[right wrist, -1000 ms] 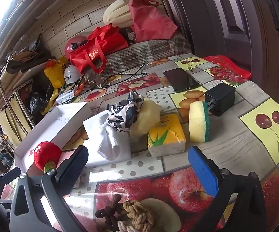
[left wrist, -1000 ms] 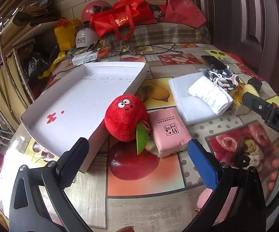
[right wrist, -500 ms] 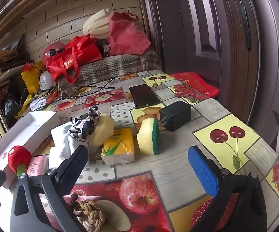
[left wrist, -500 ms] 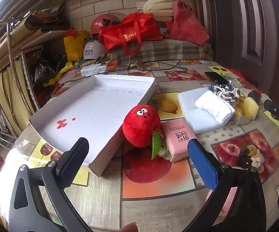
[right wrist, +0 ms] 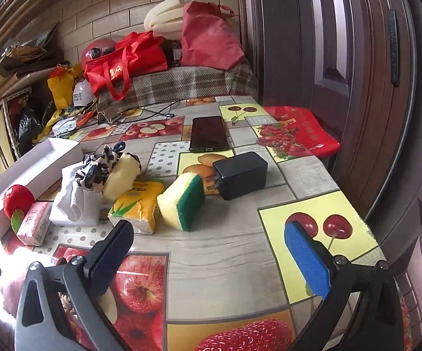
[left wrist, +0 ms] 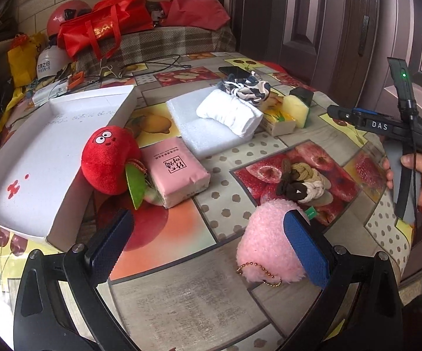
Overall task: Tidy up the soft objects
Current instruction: 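Move both tools over the table toward the pom-pom and rope toy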
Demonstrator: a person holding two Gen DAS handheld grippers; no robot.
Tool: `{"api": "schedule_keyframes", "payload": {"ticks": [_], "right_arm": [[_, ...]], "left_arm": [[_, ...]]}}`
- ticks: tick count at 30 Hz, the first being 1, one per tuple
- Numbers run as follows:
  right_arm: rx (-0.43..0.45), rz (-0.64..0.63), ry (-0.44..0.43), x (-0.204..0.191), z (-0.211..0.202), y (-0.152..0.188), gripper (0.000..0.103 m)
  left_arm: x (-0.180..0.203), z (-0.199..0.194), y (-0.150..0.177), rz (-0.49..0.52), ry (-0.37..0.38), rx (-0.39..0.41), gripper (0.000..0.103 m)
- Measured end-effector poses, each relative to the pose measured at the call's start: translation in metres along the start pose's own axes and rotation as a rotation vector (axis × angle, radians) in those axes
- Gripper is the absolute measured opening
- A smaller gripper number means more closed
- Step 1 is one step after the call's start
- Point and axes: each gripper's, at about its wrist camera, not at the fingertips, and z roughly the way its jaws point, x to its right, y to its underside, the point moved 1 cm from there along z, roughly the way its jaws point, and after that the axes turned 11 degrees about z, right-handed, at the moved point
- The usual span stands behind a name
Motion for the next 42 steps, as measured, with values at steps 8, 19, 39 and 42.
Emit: {"api": "schedule_keyframes", "payload": {"ticks": [8,19,39,42], "right_arm": [[0.021,0.063,-0.02,-0.011,0.003,-0.01,0.103],[0.262,-0.142,-0.437,-0.118,-0.144,-0.013,0.103],[0.212,-0.26,-0.368,-0.174,-0.123,0.019,0.103],[0.208,-0.208,-0.343,-0.168,-0.118,0.017,0.103]], "left_arm": [[0.01,0.002,-0.006,0.085,-0.111,-0.047,0.103],[-0.023,0.021,-0.047,-0.003,-0.253,-0.053,0.103],[-0.071,0.0,-0.018,-0.233,-0.415,-0.058,0.103],[-0.093,-0.011,-0.016,-0.36,-0.401,0.0,0.103]]}}
